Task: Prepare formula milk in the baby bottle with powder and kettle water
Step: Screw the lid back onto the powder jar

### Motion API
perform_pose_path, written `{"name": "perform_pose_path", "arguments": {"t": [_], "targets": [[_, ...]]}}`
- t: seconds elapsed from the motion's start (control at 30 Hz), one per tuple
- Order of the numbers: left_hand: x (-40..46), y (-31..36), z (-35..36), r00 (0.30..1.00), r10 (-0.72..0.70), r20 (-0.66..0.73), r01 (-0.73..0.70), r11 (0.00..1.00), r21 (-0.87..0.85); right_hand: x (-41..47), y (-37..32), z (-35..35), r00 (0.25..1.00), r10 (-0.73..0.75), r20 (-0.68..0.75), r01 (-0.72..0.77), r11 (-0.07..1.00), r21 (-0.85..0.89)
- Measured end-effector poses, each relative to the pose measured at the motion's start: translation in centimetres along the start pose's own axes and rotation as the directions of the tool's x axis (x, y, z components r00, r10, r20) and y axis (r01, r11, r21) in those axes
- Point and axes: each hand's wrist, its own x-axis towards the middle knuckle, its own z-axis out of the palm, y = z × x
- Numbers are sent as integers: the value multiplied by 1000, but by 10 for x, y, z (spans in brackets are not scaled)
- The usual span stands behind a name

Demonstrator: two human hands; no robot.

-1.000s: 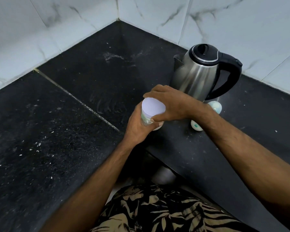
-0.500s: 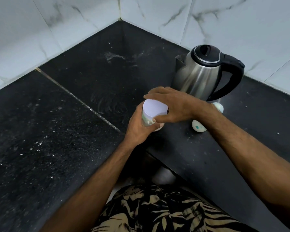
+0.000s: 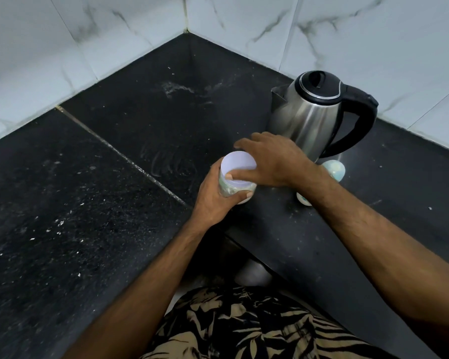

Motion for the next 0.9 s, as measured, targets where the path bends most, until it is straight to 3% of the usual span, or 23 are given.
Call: {"name": "perform_pose_path", "arguments": {"t": [0.1,0.27,0.33,0.47,0.53,0.63,0.8,0.9], "targets": [[0,-2,-1,1000,17,3,-17,1000,3,0,3,-2,995,24,-95,-25,1000,-11],[-1,1,0,1000,-3,5,4,1000,-8,-1,2,2,964,-245,108,206,936,287],[-1,1,0,1000,-4,6,4,1000,-12,0,-2,7,974,-215,75,196,960,201],[0,1,0,1000,-4,6,4,1000,-9,-2,-5,5,999,-14,-36,11,997,-73],[-1,2,0,1000,-15,11,16,1000,-12,-4,-5,2,997,-77,-16,78,997,31],[-1,2,0,1000,-13,12,13,1000,-9,-3,-3,1,974,-186,131,155,965,213],[0,0,-1,1000,-15,13,15,1000,-9,-4,-3,4,999,-14,31,16,999,-45],[0,0,-1,1000,-17,13,17,1000,6,-4,-2,2,985,-118,126,102,987,127]]}}
